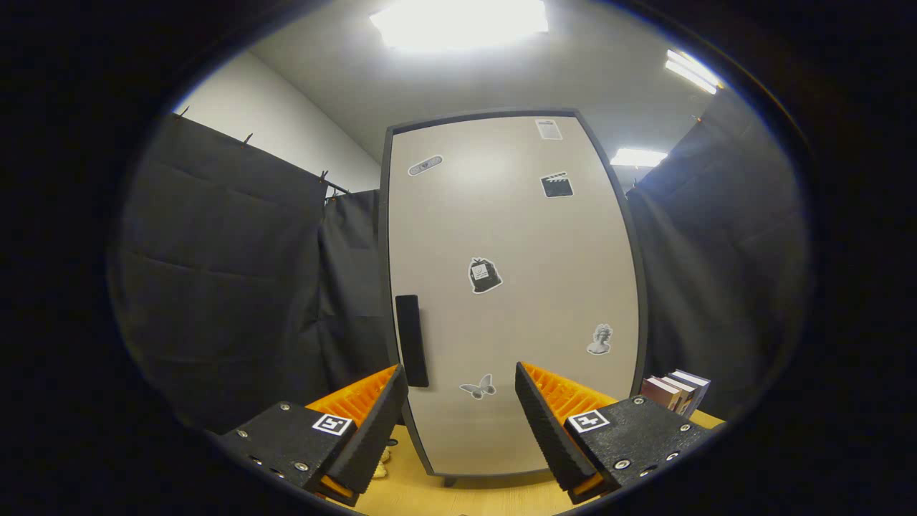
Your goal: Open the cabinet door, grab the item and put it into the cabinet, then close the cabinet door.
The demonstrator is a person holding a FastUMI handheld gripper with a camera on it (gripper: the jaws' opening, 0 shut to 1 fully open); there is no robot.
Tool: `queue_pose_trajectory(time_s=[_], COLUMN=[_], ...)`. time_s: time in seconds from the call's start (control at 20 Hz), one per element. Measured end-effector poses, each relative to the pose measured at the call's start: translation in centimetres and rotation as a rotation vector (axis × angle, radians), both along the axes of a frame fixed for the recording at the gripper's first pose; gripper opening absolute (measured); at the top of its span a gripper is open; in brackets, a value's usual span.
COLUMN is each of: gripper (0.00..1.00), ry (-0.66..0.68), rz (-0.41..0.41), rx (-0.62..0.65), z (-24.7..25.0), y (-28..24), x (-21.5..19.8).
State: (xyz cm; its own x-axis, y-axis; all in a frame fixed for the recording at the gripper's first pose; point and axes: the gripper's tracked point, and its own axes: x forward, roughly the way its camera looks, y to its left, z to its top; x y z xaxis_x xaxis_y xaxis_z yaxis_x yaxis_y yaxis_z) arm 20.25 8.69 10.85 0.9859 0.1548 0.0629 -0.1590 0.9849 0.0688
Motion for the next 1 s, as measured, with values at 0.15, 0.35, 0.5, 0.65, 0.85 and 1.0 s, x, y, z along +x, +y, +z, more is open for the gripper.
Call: queue_pose_trajectory(time_s=[0.15, 0.35, 0.5, 0.65, 0.85, 1.0], gripper=[0.93, 0.94, 0.94, 0.94, 0.91, 0.85], ry=[0.015, 0.068, 0.121, 0.129, 0.116, 0.131], rz=[0.012, 0.028, 0.051, 0.064, 0.036, 0.03], rx=[-0.001, 0.013, 0.036, 0.043, -0.006, -0.044], z=[-0.1, -1.4, -2.8, -3.0, -2.7, -2.9], y=[1.2, 2.9, 4.5, 5.9, 6.7, 7.5], x=[2.1, 5.3, 6.9, 8.3, 10.7, 12.6])
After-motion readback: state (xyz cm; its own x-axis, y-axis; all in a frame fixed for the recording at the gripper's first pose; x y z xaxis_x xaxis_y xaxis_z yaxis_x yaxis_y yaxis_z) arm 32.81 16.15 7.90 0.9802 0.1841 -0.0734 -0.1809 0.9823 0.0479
